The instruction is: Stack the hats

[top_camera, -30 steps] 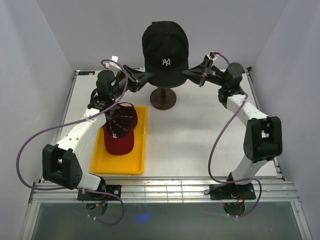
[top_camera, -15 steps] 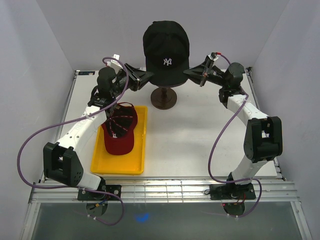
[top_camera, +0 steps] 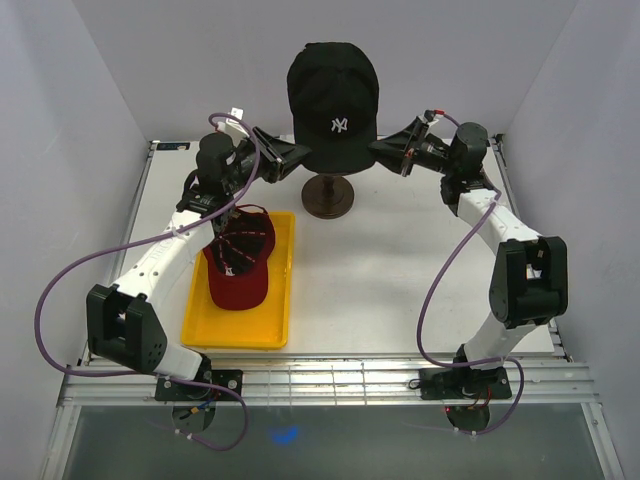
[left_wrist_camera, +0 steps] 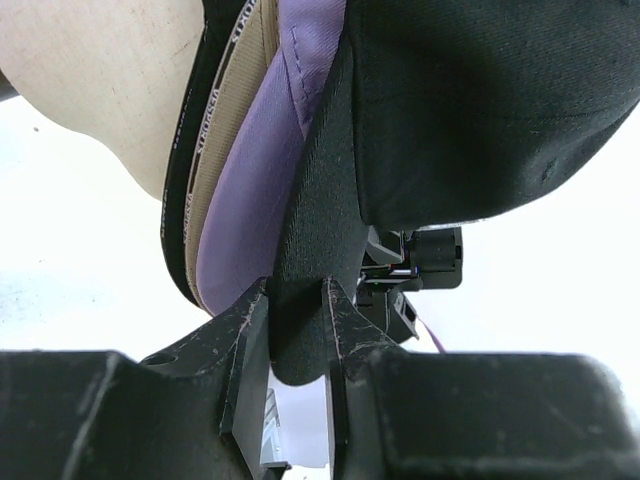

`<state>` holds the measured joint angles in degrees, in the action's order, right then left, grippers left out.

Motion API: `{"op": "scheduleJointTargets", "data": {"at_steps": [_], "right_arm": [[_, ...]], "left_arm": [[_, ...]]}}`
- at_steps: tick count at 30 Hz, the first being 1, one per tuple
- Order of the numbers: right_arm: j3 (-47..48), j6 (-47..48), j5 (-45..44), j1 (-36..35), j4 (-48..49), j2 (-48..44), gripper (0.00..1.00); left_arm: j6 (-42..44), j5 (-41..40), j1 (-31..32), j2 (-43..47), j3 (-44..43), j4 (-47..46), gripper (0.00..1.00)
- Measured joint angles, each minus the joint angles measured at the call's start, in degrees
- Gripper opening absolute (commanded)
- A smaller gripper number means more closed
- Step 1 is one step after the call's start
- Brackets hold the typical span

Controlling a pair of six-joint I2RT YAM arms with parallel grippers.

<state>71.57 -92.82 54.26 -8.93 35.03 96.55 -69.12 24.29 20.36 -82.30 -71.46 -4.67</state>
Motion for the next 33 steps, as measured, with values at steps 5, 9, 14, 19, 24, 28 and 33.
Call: {"op": "scheduleJointTargets", "data": {"at_steps": [5, 9, 14, 19, 24, 28, 33], "right_arm": [[0.76, 1.81, -0.28, 0.31, -3.58, -0.55, 0.33], [1.95, 3.85, -0.63, 0.42, -7.02, -0.96, 0.34], [3.56, 7.28, -1.88, 0.81, -12.72, -1.68, 0.36], [4.07, 9.81, -3.96, 1.81, -16.87, -2.29, 0.38], [4.11, 12.44, -6.34, 2.89, -20.79, -2.78, 0.39], [5.38, 14.38, -7.48, 3.08, -23.80, -3.13, 0.39], [8.66, 17.42, -8.74, 3.06, -27.32, -3.21, 0.39]], "left_arm": [[0.13, 0.37, 0.13, 0.00, -0.07, 0.13, 0.15], [0.17, 0.39, 0.20, 0.00, -0.09, 0.37, 0.15], [0.44, 0.39, 0.39, 0.00, -0.39, 1.25, 0.18], [1.16, 0.66, 0.46, 0.00, -0.55, 1.73, 0.31], [2.03, 0.70, 0.46, 0.00, -0.57, 2.58, 0.38], [2.75, 0.68, 0.46, 0.00, -0.59, 4.22, 0.45], [3.72, 1.33, 0.44, -0.79, -0.59, 7.17, 0.49]]}}
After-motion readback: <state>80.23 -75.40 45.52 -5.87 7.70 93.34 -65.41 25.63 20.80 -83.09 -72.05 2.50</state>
